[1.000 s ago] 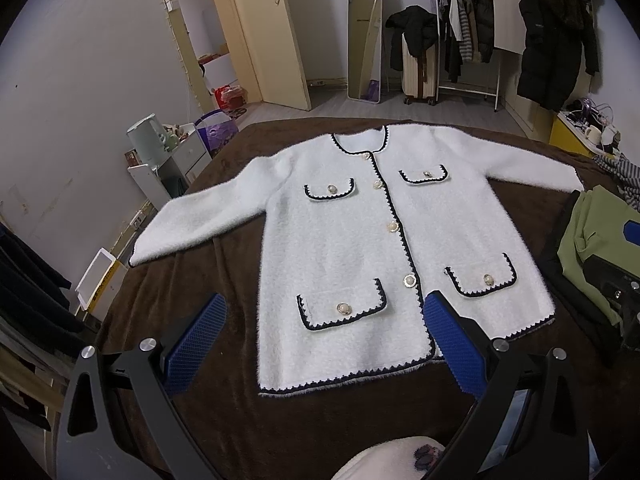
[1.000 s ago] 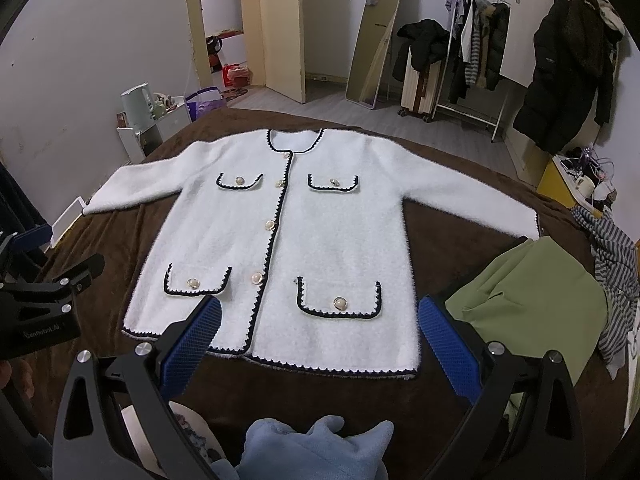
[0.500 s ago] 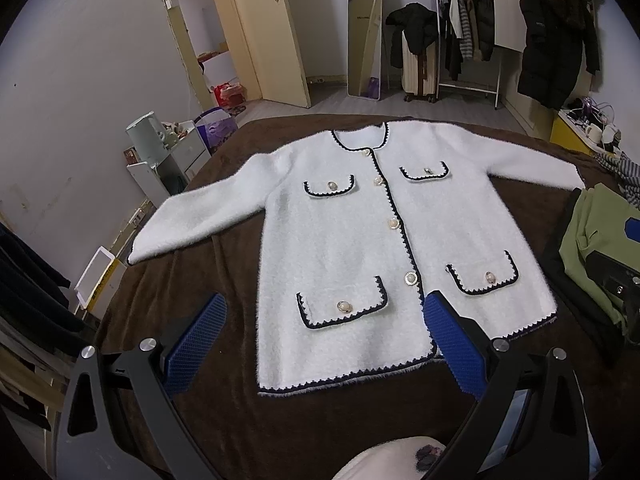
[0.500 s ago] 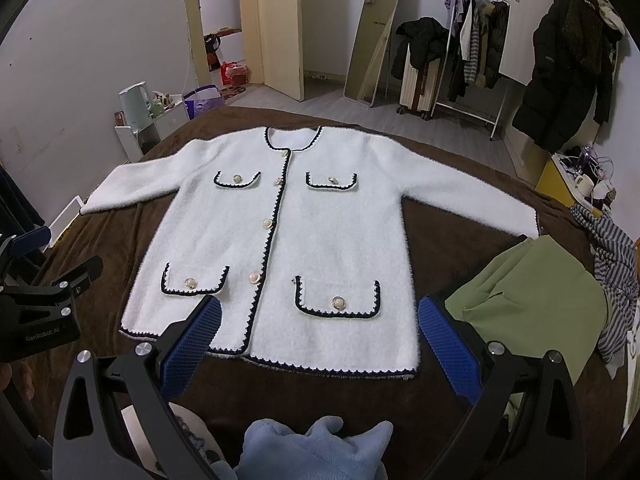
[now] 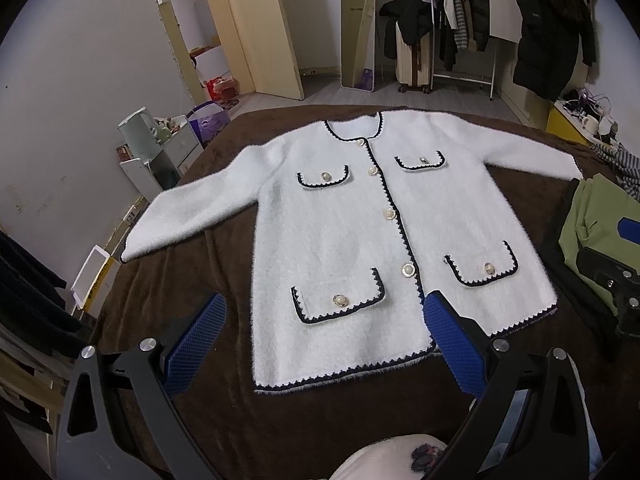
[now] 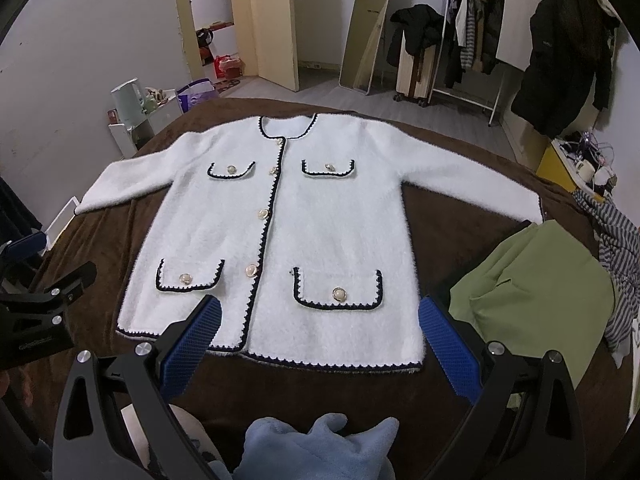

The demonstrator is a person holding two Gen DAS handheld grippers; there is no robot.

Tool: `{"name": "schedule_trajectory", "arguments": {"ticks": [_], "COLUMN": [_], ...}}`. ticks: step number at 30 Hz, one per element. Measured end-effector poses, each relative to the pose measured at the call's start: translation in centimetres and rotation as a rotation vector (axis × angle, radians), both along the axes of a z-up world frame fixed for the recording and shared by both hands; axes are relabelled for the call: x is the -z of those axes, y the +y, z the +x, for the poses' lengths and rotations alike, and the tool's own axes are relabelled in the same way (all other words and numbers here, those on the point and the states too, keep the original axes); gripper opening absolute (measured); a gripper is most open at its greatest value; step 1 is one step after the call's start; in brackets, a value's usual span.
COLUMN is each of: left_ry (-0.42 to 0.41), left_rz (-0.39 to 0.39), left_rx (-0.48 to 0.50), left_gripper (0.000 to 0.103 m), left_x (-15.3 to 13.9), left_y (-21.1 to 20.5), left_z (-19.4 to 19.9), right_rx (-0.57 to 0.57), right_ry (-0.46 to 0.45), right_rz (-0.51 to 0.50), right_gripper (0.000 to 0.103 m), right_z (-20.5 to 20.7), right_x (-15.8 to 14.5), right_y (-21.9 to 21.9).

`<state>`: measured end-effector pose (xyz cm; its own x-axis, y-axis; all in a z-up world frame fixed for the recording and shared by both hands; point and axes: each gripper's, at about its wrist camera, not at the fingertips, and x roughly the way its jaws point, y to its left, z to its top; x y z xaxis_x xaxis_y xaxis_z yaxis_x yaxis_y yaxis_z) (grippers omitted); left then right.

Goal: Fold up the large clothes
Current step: 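Move the right tool to the cardigan's front edge near the hem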

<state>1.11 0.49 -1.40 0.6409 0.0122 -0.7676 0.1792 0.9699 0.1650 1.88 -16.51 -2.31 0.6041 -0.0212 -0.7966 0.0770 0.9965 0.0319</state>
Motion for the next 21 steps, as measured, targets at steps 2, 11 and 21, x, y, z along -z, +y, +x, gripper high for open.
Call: {"name": "schedule_trajectory", "arguments": {"ticks": [2, 11, 21], "left_ry": [0.007, 0.02, 0.042], "left_rz": [0.003, 0.005, -0.005], "left_rx": [0.001, 0.04, 0.201], "left_gripper": [0.097, 0.097, 0.097], "left_x": [-0.1, -0.9, 0.4], "left_y": [-0.1, -1.8, -9.4], "left_z": [0.6, 4.8, 13.9], "right_rx": [0.009, 0.059, 0.177], "right_ry": [0.006, 0.006, -0.033], "right_rz": [0.009, 0.033, 0.069], "right_gripper": [0.097, 0.097, 0.097], "right_z": [0.3, 3.4, 9.5], "right_x": [0.1, -1.2, -1.0], "right_y": [-0.2, -2.5, -9.2]}}
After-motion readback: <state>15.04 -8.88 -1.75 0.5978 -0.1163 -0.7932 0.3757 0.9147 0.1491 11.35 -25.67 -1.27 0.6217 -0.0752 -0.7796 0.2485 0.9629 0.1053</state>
